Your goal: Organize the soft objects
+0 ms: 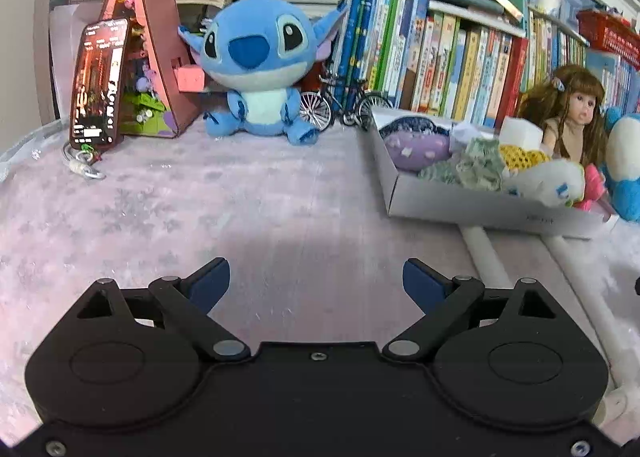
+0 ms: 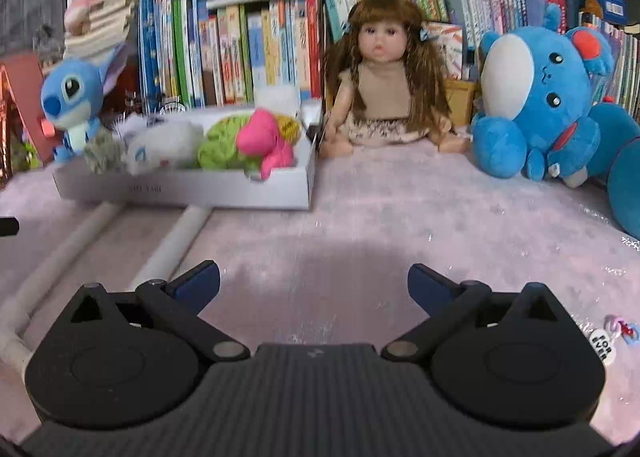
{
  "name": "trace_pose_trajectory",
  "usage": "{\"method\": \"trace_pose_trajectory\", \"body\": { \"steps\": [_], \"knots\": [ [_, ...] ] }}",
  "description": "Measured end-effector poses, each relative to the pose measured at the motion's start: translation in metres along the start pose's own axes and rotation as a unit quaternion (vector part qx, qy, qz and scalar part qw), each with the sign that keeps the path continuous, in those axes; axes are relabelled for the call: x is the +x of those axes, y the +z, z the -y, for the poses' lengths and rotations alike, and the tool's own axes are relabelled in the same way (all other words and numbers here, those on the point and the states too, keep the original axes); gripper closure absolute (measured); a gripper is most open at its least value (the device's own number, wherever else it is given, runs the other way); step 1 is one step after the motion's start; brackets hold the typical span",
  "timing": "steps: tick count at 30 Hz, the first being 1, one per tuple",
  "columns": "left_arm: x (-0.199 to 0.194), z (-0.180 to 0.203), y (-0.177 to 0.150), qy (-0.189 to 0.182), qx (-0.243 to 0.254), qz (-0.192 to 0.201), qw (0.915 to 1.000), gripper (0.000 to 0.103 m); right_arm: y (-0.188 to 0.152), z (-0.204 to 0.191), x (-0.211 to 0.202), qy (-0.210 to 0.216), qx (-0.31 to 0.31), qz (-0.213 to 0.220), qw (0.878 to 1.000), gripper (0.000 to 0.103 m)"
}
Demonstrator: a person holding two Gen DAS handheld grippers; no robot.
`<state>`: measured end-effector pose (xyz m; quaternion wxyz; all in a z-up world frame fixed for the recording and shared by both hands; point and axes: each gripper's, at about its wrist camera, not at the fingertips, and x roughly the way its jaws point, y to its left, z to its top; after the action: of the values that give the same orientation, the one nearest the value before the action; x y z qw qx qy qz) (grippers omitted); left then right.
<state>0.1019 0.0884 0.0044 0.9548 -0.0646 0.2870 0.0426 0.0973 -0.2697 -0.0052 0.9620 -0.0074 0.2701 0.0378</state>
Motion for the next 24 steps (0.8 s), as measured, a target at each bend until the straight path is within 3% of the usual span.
{"method": "trace_pose_trajectory", "body": {
  "steps": [11,24],
  "knots": [
    [0.015,0.014,-0.003,0.014,0.014,-0.042,0.9989,0.009,-0.001,-0.010,0.022,-0.001,-0.011,-0.052,0.999,0.000],
    [0.023,0.036,-0.005,0.009,0.054,-0.059,0.9968,0.001,0.001,-0.017,0.030,0.007,-0.014,-0.066,0.998,0.000]
  ]
}}
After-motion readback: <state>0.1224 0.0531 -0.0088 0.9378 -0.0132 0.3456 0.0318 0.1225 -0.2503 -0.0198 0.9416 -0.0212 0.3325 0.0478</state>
